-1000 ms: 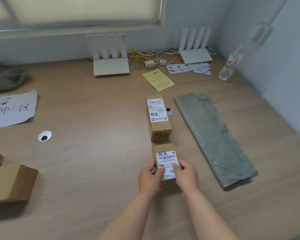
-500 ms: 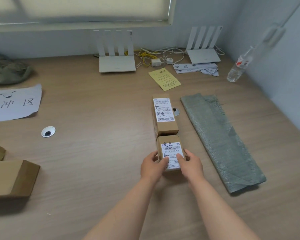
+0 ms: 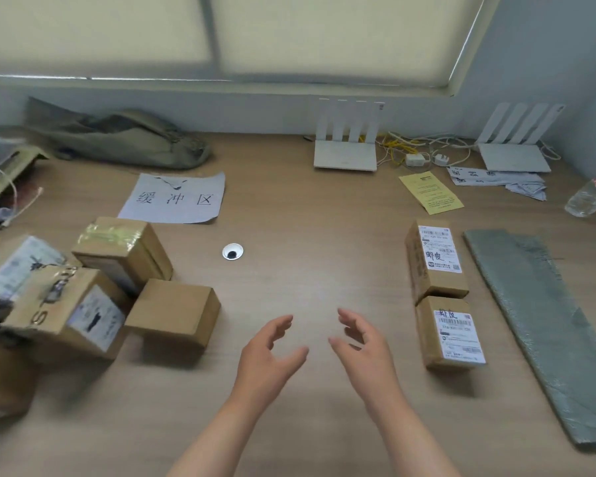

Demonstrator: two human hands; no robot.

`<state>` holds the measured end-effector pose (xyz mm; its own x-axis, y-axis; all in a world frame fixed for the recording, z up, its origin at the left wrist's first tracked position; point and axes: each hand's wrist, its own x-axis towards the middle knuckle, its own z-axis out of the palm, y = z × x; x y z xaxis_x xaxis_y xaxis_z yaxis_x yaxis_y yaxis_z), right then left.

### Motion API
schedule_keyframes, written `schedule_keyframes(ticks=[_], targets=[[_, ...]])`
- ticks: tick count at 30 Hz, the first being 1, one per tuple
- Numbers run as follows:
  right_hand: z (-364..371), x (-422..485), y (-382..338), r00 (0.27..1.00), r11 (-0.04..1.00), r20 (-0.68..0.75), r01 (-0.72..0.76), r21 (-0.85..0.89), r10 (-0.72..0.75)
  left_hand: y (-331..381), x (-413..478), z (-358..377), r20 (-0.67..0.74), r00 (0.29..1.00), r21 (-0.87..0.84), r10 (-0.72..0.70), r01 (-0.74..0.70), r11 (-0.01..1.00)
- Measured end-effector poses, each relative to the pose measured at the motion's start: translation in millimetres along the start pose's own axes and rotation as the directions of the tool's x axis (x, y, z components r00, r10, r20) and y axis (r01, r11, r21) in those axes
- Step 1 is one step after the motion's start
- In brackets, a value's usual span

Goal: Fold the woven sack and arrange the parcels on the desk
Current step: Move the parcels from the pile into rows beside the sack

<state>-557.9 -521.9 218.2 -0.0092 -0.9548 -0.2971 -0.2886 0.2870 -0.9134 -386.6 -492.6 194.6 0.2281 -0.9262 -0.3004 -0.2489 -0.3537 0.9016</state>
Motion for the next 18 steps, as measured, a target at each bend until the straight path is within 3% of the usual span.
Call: schedule_keyframes(ticks=[4, 9, 14, 18], targets=[[87, -21, -24, 0.983, 1.0, 0.186, 0.008, -0.009, -0.006, -29, -11, -99, -0.159, 0.987, 0.015, -0.002, 0.004, 1.0], [178, -30, -45, 0.955, 0.998, 0.296, -0.007, -0.059, 0.024, -65, -8, -194, -0.283, 0.959, 0.094, -0.011, 0.039, 0.995], [233, -26, -55, 0.952, 0.994, 0.288, -0.086, -0.064, 0.1, -80, 11, -244, -0.184, 0.977, 0.123, -0.103, 0.127, 0.984], [255, -26, -53, 0.948, 0.993, 0.297, -0.112, -0.031, 0.116, -85, 25, -255, -0.048, 0.975, -0.028, -0.216, 0.215, 0.976]])
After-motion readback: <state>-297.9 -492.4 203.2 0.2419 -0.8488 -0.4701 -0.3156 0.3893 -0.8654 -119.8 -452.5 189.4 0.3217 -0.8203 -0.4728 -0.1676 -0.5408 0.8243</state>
